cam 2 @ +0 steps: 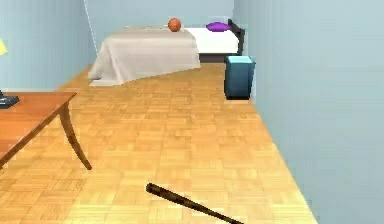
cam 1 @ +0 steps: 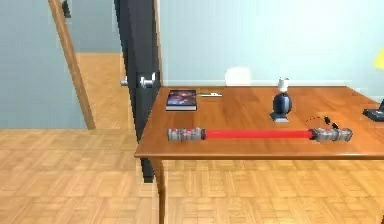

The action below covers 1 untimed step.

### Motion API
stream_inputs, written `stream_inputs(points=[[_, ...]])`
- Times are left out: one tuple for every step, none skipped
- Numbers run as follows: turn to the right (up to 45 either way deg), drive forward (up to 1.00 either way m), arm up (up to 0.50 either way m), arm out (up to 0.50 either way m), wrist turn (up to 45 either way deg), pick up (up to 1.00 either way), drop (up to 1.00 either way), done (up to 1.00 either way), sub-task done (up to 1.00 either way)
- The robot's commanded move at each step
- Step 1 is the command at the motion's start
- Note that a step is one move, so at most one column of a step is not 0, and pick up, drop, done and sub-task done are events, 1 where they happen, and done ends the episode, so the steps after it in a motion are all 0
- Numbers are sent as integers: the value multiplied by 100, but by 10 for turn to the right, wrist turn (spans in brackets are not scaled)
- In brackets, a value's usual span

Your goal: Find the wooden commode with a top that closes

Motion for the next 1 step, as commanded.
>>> stream_inputs(points=[[-450,0,0,0,0,0,0,0,0]])
